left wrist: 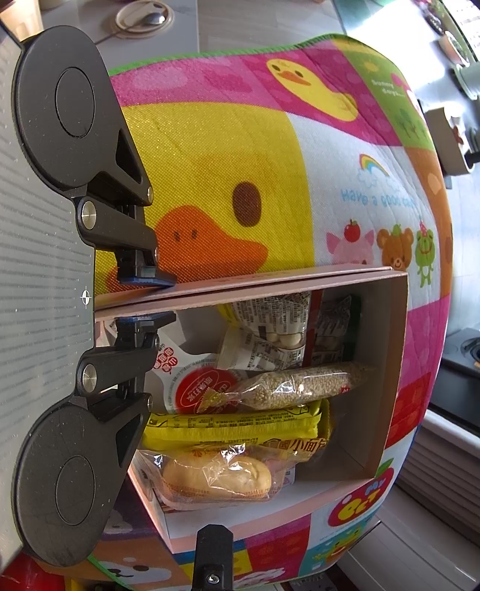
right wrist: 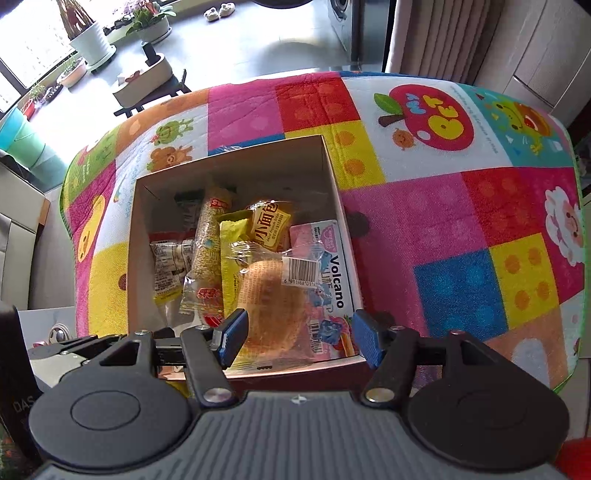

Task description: Organize objects

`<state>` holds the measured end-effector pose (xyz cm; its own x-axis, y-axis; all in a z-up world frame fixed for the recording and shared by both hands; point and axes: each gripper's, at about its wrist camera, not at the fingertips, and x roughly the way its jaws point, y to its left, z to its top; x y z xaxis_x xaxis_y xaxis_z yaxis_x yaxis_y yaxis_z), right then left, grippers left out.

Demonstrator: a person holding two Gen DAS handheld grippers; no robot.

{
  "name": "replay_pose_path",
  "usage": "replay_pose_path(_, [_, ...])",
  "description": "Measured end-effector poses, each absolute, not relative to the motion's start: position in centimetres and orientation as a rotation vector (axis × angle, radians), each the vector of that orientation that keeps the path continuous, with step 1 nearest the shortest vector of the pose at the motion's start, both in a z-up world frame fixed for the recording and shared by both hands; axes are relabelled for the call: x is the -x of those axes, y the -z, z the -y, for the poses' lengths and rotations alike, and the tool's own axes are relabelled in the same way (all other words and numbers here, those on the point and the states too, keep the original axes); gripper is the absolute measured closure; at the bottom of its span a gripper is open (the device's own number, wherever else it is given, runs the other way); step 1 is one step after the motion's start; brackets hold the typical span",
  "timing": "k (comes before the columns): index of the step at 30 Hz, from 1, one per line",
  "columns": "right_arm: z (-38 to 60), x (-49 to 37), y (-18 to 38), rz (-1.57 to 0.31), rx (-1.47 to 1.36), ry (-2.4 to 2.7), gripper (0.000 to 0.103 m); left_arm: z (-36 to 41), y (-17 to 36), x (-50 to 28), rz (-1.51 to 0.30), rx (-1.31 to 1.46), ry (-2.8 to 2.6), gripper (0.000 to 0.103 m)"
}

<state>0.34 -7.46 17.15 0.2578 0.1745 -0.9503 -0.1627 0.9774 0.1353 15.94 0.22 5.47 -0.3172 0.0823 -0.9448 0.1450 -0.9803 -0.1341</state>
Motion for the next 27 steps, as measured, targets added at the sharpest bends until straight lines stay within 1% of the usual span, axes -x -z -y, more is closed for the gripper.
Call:
replay_pose_path(2, [8.2,-0.1,-17.0,-1.288,0.003,-0.223,0.040,-0.3,-5.5,-15.9,-0.297,-1.812,2.499,0.087])
replay_pose_path(7, [9.4,1.4,-16.6,-1.252,0.102,-0.233,0.035,-0.4,-5.5,-15.8,-0.284,-1.811,2.500,0.088])
replay_pose_path(15, [9.0,4.8,-13.6,-1.222,0.318,-0.299,0.035,-0.6,-5.4,-15.0,-0.255,-1.820,2.507,0.089])
replay_pose_path(20, [8.2,4.8,-11.5,-1.221,0.331,-0.300,0.035,-0.8,-5.3,-14.2,-0.223,-1.816,2.533,0.089])
replay_pose_path(23, [8.3,3.9,-11.2,-1.199,0.322,-0.292,0.035,-1.1,-5.3,-13.7,-0.209,-1.799,2.559,0.089])
replay_pose_path(27, [9.1,2.8,-11.0,-1.167,0.304,-0.270,0.038,-2.1,-5.2,-12.4,-0.204,-1.783,2.575,0.089])
